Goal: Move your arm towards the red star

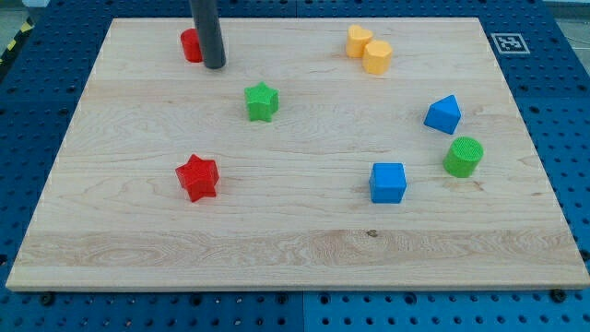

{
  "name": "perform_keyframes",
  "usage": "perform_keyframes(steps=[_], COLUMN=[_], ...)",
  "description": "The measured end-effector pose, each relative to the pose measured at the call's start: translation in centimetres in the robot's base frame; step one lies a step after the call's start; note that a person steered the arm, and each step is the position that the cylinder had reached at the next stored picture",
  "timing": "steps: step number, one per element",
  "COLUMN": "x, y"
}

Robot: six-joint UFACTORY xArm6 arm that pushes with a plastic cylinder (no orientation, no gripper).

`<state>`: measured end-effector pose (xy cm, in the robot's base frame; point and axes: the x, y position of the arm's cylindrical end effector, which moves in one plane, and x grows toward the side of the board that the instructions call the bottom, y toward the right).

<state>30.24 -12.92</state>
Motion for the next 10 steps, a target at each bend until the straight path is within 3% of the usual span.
perform_keyframes(steps=[1,4,5,10], x=[-2.2,-2.4,1.6,6.2], y=[-1.1,-4.8,-4.7,-4.7])
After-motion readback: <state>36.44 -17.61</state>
